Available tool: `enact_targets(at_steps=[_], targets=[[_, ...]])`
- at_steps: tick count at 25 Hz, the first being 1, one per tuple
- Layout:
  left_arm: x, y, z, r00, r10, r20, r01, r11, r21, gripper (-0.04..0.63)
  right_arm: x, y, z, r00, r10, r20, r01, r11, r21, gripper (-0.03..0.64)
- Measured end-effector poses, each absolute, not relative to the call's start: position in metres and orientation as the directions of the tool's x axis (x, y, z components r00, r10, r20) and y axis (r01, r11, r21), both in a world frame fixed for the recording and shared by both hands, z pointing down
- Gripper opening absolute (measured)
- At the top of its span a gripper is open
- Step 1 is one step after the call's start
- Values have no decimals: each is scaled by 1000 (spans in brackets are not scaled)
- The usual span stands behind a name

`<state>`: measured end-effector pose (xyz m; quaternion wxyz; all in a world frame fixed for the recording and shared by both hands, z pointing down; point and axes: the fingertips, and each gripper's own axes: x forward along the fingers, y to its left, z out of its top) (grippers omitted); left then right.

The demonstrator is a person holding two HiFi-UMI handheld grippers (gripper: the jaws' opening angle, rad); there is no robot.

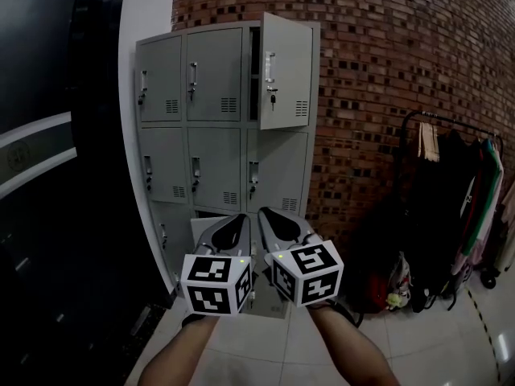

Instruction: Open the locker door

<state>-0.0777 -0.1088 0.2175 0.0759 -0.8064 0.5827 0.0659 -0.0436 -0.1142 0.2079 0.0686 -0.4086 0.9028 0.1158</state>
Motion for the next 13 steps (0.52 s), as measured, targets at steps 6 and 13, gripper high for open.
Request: enact_targets(at_steps=[6,13], targets=[[-56,-101,226,290,-940,-180,-957,-288,-42,3,-22,-108,220,-666,-717,-208,-745,655,128,-3],[-48,-97,224,274,-946,-172,-962,-267,-60,3,-13,-105,225,-670,-711,-214,-740,664,108,-3]])
